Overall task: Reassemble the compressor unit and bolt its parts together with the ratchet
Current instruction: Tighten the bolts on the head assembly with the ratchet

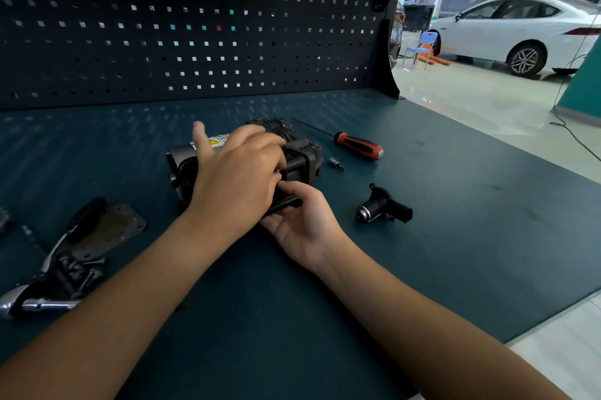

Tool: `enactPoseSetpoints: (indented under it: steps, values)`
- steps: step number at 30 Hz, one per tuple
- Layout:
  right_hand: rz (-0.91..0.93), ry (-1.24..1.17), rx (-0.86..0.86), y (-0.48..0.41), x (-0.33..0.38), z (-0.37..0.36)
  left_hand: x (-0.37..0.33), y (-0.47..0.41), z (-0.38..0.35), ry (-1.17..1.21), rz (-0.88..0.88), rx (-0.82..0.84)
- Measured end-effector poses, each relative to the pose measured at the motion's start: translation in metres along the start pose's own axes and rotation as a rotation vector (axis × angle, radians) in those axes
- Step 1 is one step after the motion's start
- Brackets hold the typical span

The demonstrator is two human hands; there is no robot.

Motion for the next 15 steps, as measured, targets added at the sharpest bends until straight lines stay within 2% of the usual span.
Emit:
enactPoseSetpoints:
  steps: [2,6,8,12,15]
  values:
    - [0.006,0.009,-0.004,0.0005,0.0001,-0.0011,-0.0013,0.0000,0.0005,0.001,-0.005,-0.017]
    - [0.011,-0.007,-0.018,0.0000,-0.0009,-0.0003,0.0079,-0.0035,0.0021,-0.034,0.150,0.041]
    - [0.016,-0.040,-0.027,-0.0004,-0.0015,0.0009,0.0082,-0.0037,0.0009,-0.053,0.128,0.069]
    - [0.020,-0.039,-0.040,-0.0002,-0.0027,0.0006,0.0015,-0.0016,0.0010,-0.046,0.034,0.000]
    - [0.021,-0.017,-0.046,0.0001,-0.0022,0.0004,0.0033,-0.0006,0.0006,-0.081,0.072,-0.011]
Point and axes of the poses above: each hand's wrist, its own y-axis away from the middle knuckle, its own z-axis out of the back of the hand, x = y × z, the point moved 3 cm from there along -y, towards the middle knuckle, and after that the axes turned 10 degrees about y, right-handed, at the moved point
